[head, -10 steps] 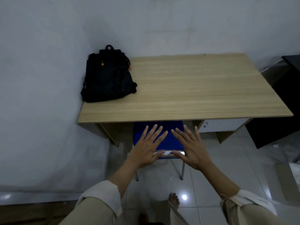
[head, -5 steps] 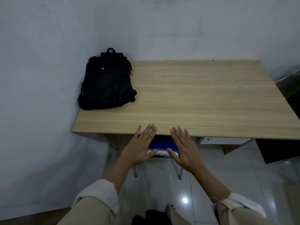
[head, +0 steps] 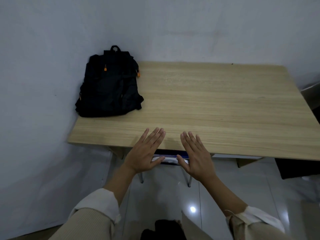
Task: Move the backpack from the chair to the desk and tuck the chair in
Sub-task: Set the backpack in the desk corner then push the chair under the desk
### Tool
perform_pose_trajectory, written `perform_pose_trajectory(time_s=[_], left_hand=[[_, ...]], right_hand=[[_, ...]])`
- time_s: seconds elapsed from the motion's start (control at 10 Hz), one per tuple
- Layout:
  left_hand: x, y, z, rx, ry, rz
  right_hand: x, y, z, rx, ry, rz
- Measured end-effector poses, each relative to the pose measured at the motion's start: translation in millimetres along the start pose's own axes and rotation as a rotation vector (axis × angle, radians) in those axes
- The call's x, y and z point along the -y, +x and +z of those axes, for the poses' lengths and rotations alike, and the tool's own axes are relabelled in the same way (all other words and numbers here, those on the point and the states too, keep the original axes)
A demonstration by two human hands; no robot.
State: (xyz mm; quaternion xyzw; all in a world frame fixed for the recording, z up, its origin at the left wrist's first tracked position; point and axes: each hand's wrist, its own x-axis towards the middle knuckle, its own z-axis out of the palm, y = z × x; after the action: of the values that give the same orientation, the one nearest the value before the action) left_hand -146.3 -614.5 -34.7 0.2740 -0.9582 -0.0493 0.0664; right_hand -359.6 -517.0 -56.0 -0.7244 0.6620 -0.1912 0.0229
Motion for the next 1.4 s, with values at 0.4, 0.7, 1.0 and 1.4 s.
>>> perform_pose_trajectory(time_s=[0.4, 0.7, 1.0, 1.4], left_hand=[[-1, -3, 0, 0.019, 0.032, -0.027], [0, -4, 2, -0.016, 0.029, -0.048], [-1, -4, 5, -0.059, 0.027, -0.050], [-45, -28, 23, -0.152, -0.005, -0.443]], right_hand=[[4, -1, -2, 0.023, -0.016, 0.011], [3, 0, 0, -0.001, -0.026, 0.013], [2, -2, 4, 0.020, -0.050, 0.025], [26, -45, 12, -0.012, -0.042, 0.308]])
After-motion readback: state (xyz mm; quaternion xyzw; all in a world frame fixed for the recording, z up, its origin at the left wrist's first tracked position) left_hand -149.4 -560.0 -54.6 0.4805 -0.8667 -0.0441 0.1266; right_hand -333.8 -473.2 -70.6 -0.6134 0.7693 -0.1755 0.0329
